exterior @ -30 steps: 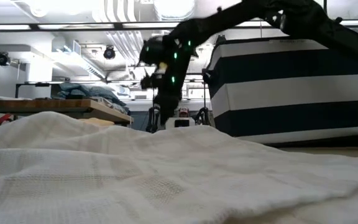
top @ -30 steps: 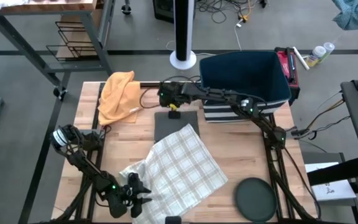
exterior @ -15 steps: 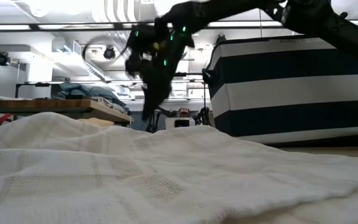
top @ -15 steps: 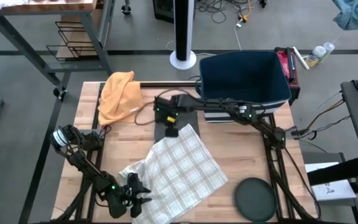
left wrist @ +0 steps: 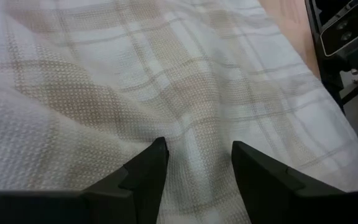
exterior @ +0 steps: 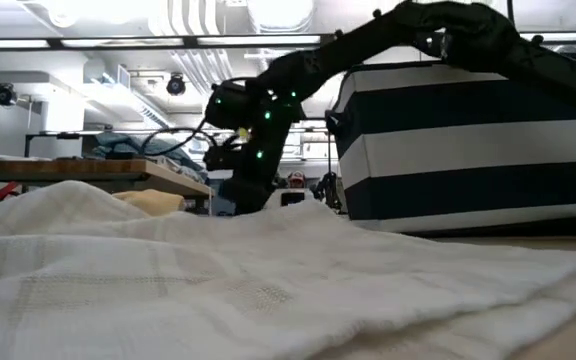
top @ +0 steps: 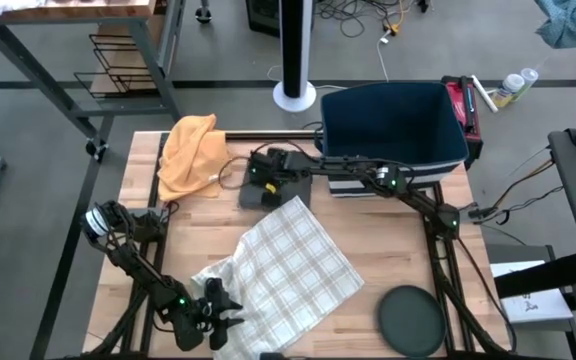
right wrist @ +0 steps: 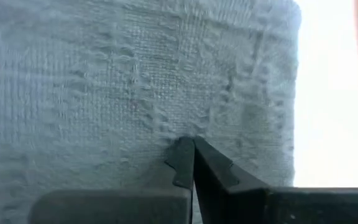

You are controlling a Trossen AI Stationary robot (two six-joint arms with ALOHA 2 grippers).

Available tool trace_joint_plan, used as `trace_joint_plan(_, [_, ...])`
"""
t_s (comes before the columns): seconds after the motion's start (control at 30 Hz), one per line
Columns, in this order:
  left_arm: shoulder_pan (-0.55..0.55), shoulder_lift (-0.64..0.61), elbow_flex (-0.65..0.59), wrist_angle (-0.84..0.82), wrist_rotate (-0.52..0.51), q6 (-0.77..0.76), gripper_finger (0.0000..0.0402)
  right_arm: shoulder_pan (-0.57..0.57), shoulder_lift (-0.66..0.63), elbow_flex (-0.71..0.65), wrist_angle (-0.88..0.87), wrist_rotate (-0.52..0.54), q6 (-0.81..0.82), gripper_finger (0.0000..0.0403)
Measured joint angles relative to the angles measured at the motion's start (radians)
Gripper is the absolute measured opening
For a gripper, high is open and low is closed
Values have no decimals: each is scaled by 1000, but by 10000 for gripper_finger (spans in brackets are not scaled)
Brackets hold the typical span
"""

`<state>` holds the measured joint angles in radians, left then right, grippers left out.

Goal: Fold kitchen towel into neat rectangle
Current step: Fold the white patterned towel

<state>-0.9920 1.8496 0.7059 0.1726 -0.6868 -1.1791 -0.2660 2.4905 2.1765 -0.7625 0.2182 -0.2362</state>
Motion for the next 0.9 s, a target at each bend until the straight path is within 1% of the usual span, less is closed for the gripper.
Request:
trace_joint_plan(0.07, [0, 0, 0, -1, -1, 2, 178, -13, -3, 24, 7, -24, 39, 0])
trace_joint_plan(0.1, [0, 0, 0, 0, -2, 2, 178, -14, -8, 38, 1, -19, 61, 0])
trace_joint_plan(0.2, [0, 0, 0, -1, -2, -9, 178, -6, -31, 85, -74, -29, 90, 0])
trace_joint_plan(0.27, [0, -3, 0, -1, -3, -12, 178, 10, -55, 115, -142, -59, 101, 0])
trace_joint_plan(0.37, [0, -17, -1, -7, -8, -21, 178, 61, -105, 130, -244, -76, 97, 0])
trace_joint_plan(0.43, [1, -32, -5, -16, -25, -25, 178, 115, -136, 123, -326, -85, 96, 0])
trace_joint_plan(0.57, [2, -85, -7, -66, -56, -12, 178, 251, -173, 87, -421, -87, 121, 0])
trace_joint_plan(0.67, [2, -158, -5, -138, -75, -2, 178, 375, -178, 50, -412, -87, 188, 0])
trace_joint_plan(0.8, [-2, -294, -4, -307, -82, 7, 178, 528, -177, -7, -403, -94, 264, 0])
trace_joint_plan(0.9, [-2, -392, -4, -504, -65, -90, 178, 591, -177, -58, -410, -65, 395, 0])
